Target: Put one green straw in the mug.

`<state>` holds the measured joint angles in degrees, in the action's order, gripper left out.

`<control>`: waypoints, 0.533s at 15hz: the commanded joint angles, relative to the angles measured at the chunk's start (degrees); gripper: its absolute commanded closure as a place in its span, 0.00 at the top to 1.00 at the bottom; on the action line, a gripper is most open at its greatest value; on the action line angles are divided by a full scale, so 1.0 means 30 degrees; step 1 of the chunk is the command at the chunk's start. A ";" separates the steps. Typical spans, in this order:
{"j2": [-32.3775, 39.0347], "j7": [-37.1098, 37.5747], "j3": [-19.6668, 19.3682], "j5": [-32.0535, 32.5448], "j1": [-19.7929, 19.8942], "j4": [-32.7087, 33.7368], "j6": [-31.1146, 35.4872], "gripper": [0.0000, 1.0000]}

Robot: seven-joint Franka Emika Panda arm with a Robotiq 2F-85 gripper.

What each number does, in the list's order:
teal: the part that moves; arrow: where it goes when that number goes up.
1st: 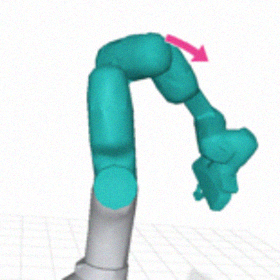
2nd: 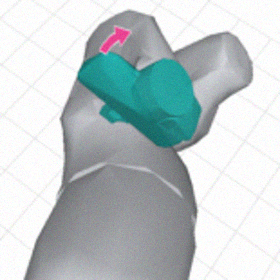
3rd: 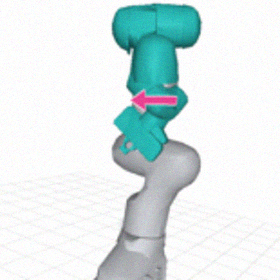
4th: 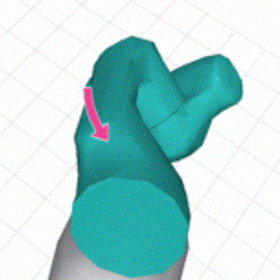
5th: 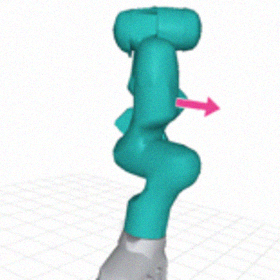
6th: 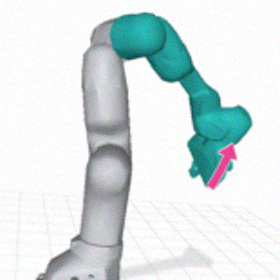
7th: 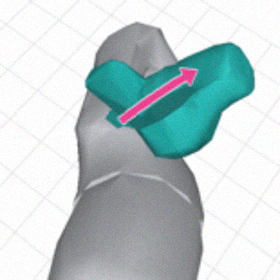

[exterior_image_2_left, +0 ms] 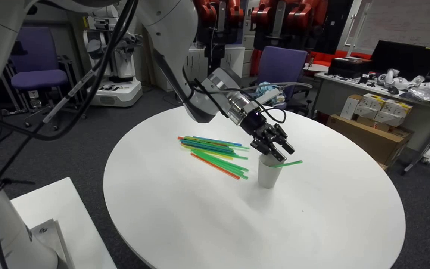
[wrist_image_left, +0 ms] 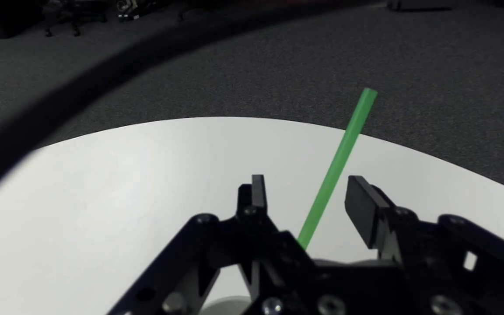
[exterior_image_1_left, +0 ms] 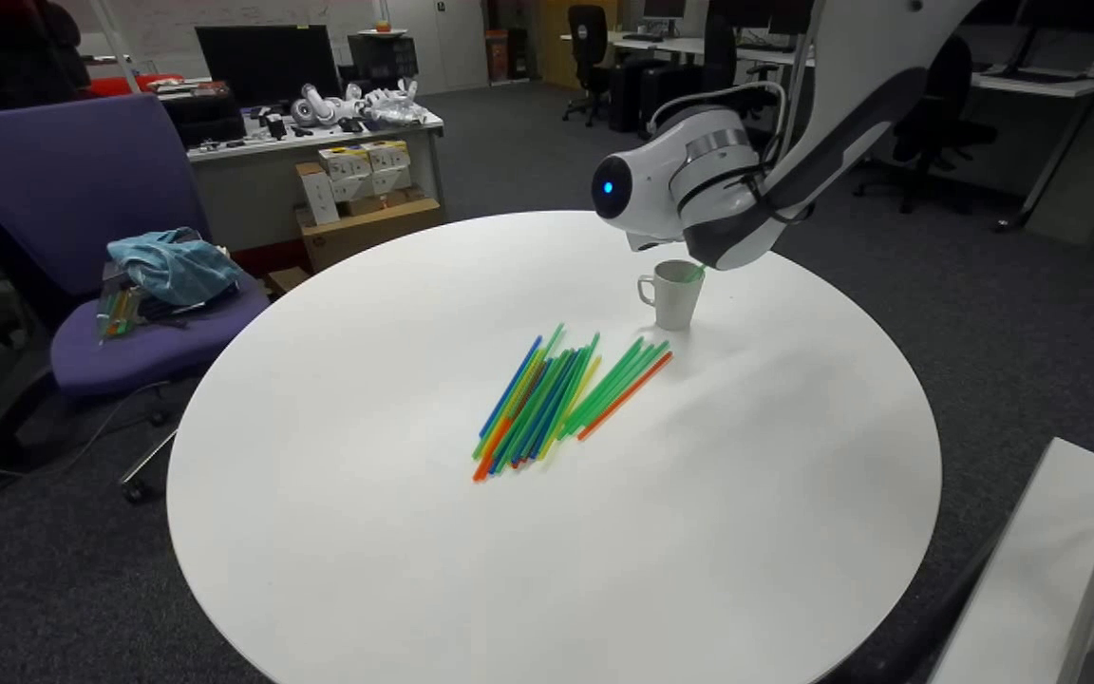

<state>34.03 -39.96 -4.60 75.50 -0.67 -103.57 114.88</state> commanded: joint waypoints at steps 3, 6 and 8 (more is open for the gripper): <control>-0.0620 -0.1119 0.1227 -0.2380 0.0856 0.0302 -0.0600 0.99; -0.1933 -0.2800 0.2391 -0.6762 0.1235 -0.0044 -0.0771 1.00; -0.2981 -0.3866 0.2969 -0.9709 0.1356 -0.0158 -0.1002 1.00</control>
<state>30.99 -46.44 0.98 56.08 1.70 -102.76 114.54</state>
